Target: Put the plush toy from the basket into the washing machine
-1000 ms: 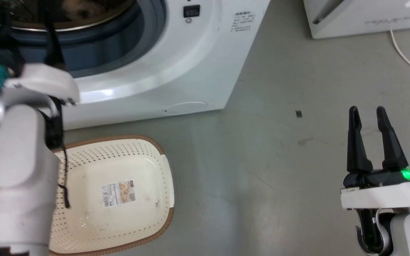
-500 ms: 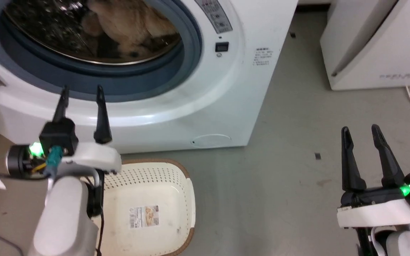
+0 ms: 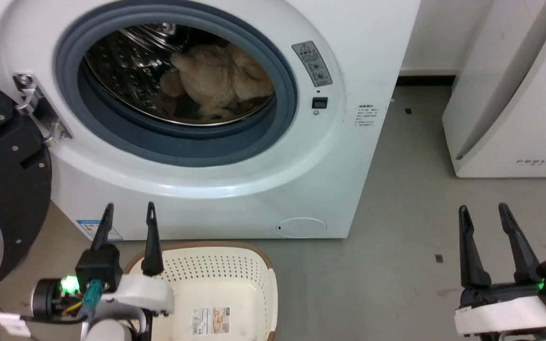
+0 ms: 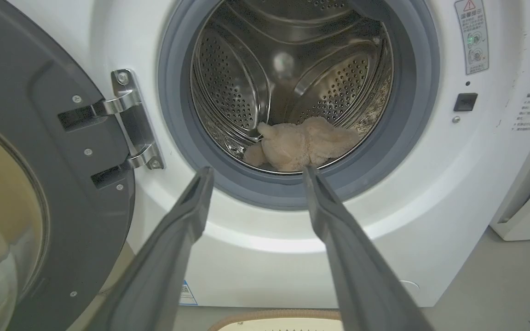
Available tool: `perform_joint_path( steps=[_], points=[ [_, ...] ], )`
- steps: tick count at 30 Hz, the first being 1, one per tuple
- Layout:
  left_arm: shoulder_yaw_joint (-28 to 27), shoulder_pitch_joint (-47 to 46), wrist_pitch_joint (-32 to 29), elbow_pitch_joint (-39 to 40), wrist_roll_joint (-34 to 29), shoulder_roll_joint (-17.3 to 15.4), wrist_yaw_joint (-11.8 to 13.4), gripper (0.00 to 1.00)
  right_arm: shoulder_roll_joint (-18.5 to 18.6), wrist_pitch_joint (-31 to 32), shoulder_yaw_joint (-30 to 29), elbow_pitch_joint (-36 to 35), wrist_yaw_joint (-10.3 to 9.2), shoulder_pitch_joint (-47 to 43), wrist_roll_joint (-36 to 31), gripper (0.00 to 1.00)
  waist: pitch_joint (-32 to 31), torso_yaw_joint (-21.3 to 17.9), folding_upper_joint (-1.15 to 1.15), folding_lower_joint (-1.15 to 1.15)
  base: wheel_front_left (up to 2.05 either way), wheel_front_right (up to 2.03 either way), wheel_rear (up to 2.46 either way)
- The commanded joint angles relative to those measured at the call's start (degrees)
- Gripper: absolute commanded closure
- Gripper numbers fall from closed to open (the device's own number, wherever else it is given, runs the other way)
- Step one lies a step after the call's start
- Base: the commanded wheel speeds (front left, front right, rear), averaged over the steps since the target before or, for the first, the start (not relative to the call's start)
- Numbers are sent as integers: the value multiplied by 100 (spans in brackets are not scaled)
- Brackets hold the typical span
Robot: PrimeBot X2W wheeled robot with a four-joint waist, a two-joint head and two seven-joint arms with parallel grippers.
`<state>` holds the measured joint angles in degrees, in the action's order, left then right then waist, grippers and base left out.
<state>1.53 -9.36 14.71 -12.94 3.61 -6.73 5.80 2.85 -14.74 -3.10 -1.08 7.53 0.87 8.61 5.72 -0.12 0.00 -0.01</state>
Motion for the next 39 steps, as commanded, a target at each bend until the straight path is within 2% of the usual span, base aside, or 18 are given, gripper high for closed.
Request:
perform_joint_path(
  steps=[1, 8, 14, 15, 39],
  points=[
    [-24, 179, 29, 98, -38, 43, -21, 0, 3, -26, -26, 18, -4, -128, -26, 0, -132, 62, 0, 1, 0, 0, 0],
    [-24, 738, 29, 383, -106, 177, -29, 0, 3, -26, -96, 128, -4, -369, -14, 0, -374, 128, 0, 1, 0, 0, 0],
    [-3, 869, 29, 401, -140, 226, -114, 0, 3, -26, -100, 185, -4, -463, 3, 0, -450, 194, 0, 1, 0, 0, 0],
    [-12, 817, -6, 387, -107, 221, -103, 100, 0, 3, -97, 178, 0, -395, -7, 100, -447, 190, 0, 1, 0, 0, 0],
    [-41, 837, -254, 538, -147, 248, -183, 100, 0, 256, -27, 165, -1, -341, -151, 100, -469, 160, 0, 1, 0, 0, 0]
  ],
)
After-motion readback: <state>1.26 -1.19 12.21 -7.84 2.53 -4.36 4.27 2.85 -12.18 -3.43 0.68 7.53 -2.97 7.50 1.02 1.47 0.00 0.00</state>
